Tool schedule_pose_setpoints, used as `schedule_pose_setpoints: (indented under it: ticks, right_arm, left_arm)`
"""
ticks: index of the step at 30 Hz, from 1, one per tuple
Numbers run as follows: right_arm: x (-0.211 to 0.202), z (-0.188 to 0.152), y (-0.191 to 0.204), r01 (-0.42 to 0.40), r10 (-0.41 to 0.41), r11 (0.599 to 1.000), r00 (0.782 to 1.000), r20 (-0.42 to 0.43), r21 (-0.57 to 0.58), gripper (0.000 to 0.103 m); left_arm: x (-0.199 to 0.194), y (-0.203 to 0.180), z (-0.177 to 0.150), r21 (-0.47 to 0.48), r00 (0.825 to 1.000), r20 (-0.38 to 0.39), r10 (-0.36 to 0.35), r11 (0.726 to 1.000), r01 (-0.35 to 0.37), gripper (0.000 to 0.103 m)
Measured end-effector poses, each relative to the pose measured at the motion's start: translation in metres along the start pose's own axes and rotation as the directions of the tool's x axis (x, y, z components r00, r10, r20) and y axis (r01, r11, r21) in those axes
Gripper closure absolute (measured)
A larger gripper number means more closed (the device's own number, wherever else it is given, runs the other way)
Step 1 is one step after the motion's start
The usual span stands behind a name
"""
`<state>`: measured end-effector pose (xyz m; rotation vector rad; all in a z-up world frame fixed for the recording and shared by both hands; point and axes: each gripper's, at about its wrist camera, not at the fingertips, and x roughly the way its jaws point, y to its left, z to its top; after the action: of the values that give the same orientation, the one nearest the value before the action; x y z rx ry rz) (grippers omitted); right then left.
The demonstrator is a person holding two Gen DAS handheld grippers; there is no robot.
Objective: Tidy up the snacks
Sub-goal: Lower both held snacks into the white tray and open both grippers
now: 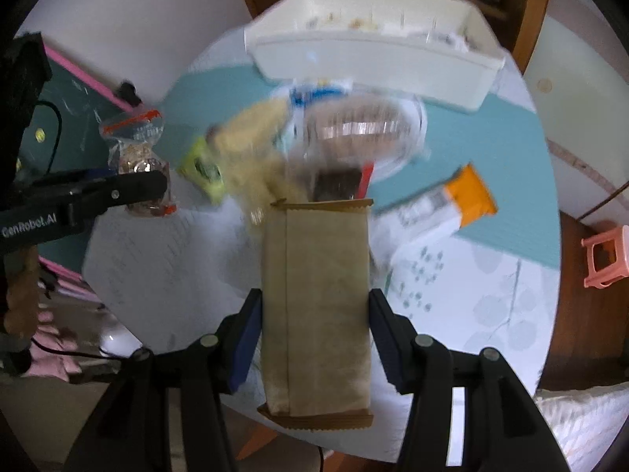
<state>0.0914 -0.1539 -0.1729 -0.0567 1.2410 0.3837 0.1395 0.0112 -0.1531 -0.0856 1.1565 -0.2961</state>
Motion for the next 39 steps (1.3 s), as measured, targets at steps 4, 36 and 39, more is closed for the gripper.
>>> schedule_pose_setpoints:
  ticks: [4,36,39]
  right_arm:
    - [-0.028,0.032,0.0,-0.005,0.004,1.0,0.996,0.086,0.008,0.05]
    - [-0.106,0.256,-0.071,0.026,-0.113,0.973,0.921,0.373,0.23,0.049]
    - [-0.097,0.263,-0.073,0.035,-0.123,0.97,0.925,0.359,0.24,0.049]
  left_arm:
    - [-0.025,-0.011,0.034,0.032,0.995,0.1,0.01,0.999,-0.013,0.06]
    - [-0.021,-0.02,0.234,0.096,0.969,0.24,0.054,0.992,-0.079,0.067]
    - [-0.011,-0.022,0.244,0.102,0.969,0.239,0.056,0.991,-0.082,0.067]
